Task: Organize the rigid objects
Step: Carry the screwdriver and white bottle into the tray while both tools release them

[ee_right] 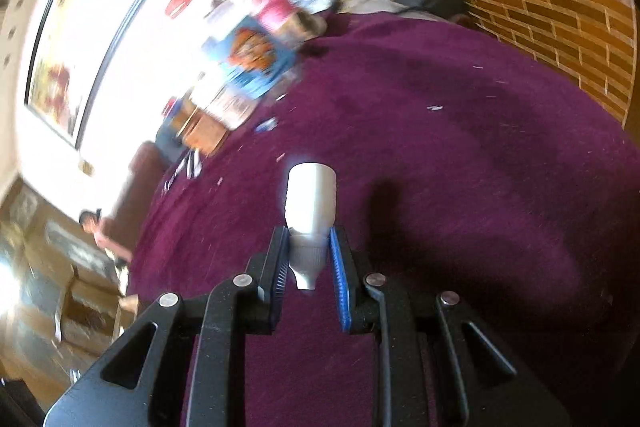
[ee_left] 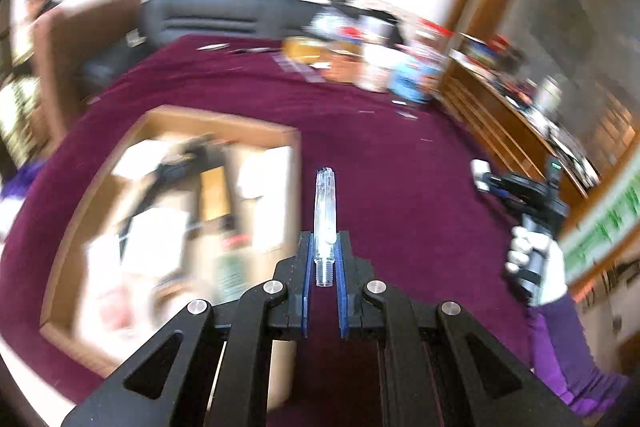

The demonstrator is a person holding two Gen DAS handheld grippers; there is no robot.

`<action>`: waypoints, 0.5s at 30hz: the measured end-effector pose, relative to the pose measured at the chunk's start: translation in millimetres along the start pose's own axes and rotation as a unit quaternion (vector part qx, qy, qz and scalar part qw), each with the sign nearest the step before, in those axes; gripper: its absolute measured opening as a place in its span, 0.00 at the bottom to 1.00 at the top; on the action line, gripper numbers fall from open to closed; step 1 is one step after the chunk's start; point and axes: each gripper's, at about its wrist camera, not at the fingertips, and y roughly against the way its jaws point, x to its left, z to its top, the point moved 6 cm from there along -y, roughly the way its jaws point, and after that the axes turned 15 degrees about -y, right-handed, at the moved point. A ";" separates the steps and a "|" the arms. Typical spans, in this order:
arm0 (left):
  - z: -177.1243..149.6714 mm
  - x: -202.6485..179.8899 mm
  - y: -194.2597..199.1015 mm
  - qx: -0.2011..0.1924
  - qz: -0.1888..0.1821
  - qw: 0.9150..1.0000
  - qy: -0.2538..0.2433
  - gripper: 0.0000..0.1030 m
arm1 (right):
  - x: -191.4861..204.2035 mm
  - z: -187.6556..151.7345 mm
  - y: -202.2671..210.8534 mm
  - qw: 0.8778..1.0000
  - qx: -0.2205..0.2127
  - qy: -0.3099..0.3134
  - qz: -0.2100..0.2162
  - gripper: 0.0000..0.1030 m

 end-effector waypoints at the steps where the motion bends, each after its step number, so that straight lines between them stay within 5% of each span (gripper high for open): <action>1: -10.7 19.5 7.9 0.003 0.017 1.000 0.014 0.08 | 9.6 -9.2 2.2 1.000 0.007 0.010 0.006 0.17; 8: -62.0 82.8 -0.1 0.025 0.046 0.995 0.084 0.08 | 81.1 -99.3 16.0 0.992 0.091 0.062 0.065 0.18; 15: -92.7 95.9 -28.5 0.069 0.037 0.990 0.118 0.08 | 147.3 -194.7 0.9 0.969 0.191 0.125 0.096 0.18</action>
